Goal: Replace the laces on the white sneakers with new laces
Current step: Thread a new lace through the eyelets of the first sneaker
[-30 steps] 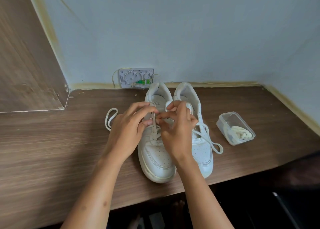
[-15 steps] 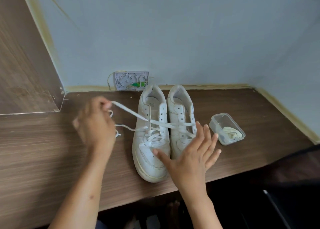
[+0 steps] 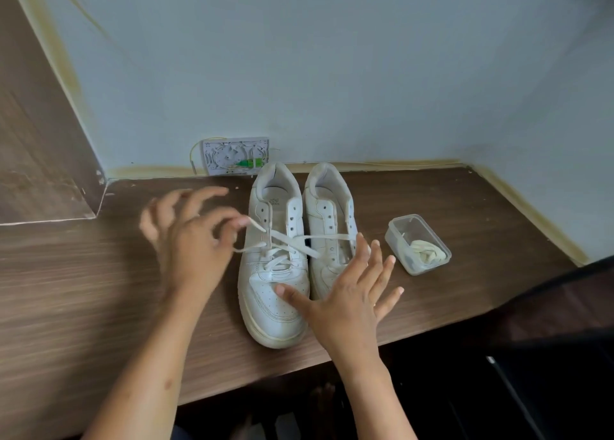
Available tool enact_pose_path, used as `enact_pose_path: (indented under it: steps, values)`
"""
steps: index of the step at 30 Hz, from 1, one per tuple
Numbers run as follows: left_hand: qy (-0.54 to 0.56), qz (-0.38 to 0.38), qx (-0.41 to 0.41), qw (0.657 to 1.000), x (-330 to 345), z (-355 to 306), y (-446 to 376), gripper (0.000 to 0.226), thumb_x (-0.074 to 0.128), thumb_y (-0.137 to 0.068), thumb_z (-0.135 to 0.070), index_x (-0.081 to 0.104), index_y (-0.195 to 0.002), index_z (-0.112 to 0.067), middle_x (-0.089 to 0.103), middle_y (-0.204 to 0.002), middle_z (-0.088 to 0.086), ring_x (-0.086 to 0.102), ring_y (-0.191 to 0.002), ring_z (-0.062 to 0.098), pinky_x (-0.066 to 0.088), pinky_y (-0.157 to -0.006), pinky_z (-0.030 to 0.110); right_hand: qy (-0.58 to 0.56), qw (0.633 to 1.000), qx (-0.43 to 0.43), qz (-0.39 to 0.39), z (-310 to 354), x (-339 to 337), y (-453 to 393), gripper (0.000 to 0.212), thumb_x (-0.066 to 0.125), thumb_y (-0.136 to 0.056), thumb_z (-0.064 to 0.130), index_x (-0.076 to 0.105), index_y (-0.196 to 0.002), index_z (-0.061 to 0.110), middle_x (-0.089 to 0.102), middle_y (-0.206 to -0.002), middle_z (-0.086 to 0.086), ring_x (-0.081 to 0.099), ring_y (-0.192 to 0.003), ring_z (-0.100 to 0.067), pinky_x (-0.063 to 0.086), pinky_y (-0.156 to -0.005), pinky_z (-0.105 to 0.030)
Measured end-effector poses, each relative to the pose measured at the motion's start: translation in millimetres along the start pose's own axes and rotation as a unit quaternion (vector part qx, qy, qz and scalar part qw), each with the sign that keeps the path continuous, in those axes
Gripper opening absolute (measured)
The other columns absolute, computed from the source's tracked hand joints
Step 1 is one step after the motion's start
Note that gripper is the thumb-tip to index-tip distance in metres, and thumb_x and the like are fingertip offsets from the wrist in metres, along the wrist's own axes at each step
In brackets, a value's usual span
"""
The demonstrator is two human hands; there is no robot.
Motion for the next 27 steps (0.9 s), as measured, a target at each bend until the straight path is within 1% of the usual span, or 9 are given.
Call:
enact_pose_path:
  steps: [3, 6, 8, 12, 16, 19, 22, 25, 27]
  values:
    - [0.007, -0.086, -0.198, 0.976, -25.5, 68.5, 3.1, 0.029, 0.058, -0.088, -0.051, 0.073, -0.093, -0.026, 0.062, -0.119, -0.014, 0.043, -0.121, 0.029, 0.028, -0.103, 0.051, 0.01, 1.0, 0.001, 0.006, 0.3, 1.2, 0.2, 0.143, 0.047, -0.048, 0.095, -0.021, -0.15, 0.022, -0.024, -0.159, -0.001, -0.037, -0.142, -0.024, -0.015, -0.115, -0.061]
    - [0.004, -0.08, -0.266, 0.961, -30.9, 105.2, 7.7, 0.04, 0.053, -0.087, -0.055, 0.071, -0.101, -0.023, 0.051, -0.132, -0.008, 0.041, -0.128, 0.036, 0.033, -0.105, 0.058, 0.008, 1.0, -0.004, 0.004, 1.1, 1.2, -0.4, 0.142, 0.048, -0.049, 0.094, -0.018, -0.151, 0.021, -0.022, -0.16, -0.002, -0.036, -0.143, -0.024, -0.015, -0.115, -0.062]
    - [-0.015, -0.026, -0.243, 0.97, -19.0, 98.8, 6.6, 0.037, 0.056, -0.088, -0.053, 0.071, -0.108, -0.027, 0.042, -0.143, -0.004, 0.032, -0.133, 0.041, 0.027, -0.107, 0.057, 0.006, 1.0, -0.005, 0.003, 1.3, 1.4, -0.5, 0.142, 0.05, -0.05, 0.093, -0.016, -0.151, 0.021, -0.021, -0.16, -0.002, -0.035, -0.143, -0.025, -0.015, -0.115, -0.062]
    - [0.014, 0.068, -0.018, 0.997, 7.3, 22.9, -3.3, 0.028, 0.057, -0.076, -0.068, 0.069, -0.094, -0.052, 0.039, -0.149, -0.014, 0.026, -0.134, 0.032, 0.016, -0.108, 0.049, 0.01, 1.0, -0.003, 0.01, 1.6, 2.6, -0.8, 0.141, 0.052, -0.051, 0.092, -0.018, -0.151, 0.021, -0.019, -0.16, -0.002, -0.034, -0.143, -0.024, -0.014, -0.115, -0.062]
    - [-0.006, 0.078, 0.072, 0.994, 18.8, -12.8, 2.5, 0.03, 0.057, -0.079, -0.063, 0.076, -0.076, -0.041, 0.056, -0.135, -0.017, 0.035, -0.131, 0.03, 0.017, -0.109, 0.058, 0.007, 1.0, -0.003, 0.01, 1.0, 2.2, -1.5, 0.14, 0.055, -0.053, 0.091, -0.017, -0.151, 0.021, -0.017, -0.16, -0.002, -0.033, -0.144, -0.023, -0.015, -0.115, -0.061]
    - [-0.045, -0.048, -0.036, 0.997, -12.6, 18.9, -3.0, 0.022, 0.064, -0.086, -0.048, 0.077, -0.082, -0.03, 0.066, -0.117, -0.017, 0.04, -0.123, 0.026, 0.022, -0.107, 0.053, 0.006, 1.0, -0.007, 0.009, 1.6, 2.3, -0.5, 0.139, 0.055, -0.053, 0.091, -0.016, -0.152, 0.022, -0.016, -0.16, -0.002, -0.032, -0.144, -0.023, -0.015, -0.114, -0.061]
    - [-0.024, -0.106, -0.194, 0.975, -35.5, 87.4, 0.1, 0.044, 0.054, -0.086, -0.063, 0.076, -0.093, -0.025, 0.059, -0.111, -0.025, 0.044, -0.124, 0.027, 0.034, -0.104, 0.054, 0.007, 1.0, -0.011, 0.006, 2.5, 1.6, -0.4, 0.139, 0.053, -0.053, 0.091, -0.016, -0.151, 0.022, -0.016, -0.16, -0.001, -0.032, -0.144, -0.023, -0.014, -0.115, -0.062]
    - [-0.017, -0.071, -0.251, 0.965, -35.2, 108.8, 3.4, 0.044, 0.058, -0.083, -0.063, 0.075, -0.098, -0.025, 0.053, -0.117, -0.022, 0.042, -0.126, 0.032, 0.036, -0.101, 0.059, 0.012, 1.0, -0.011, 0.006, 2.2, 1.5, -0.6, 0.139, 0.051, -0.052, 0.093, -0.015, -0.152, 0.022, -0.015, -0.161, -0.001, -0.031, -0.145, -0.023, -0.014, -0.115, -0.062]
    - [-0.023, -0.005, -0.227, 0.974, -18.3, 96.5, 3.4, 0.033, 0.068, -0.082, -0.052, 0.073, -0.106, -0.03, 0.05, -0.133, -0.011, 0.034, -0.128, 0.036, 0.028, -0.104, 0.056, 0.013, 1.0, -0.009, 0.006, 1.6, 1.9, -0.7, 0.14, 0.049, -0.051, 0.093, -0.014, -0.152, 0.021, -0.014, -0.161, -0.002, -0.031, -0.145, -0.023, -0.014, -0.115, -0.062]
Point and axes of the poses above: each hand's wrist, its own y-axis away from the middle knuckle, its own x-axis out of the palm, z = x × y, the point moved 10 cm from there along -y, towards the middle knuckle
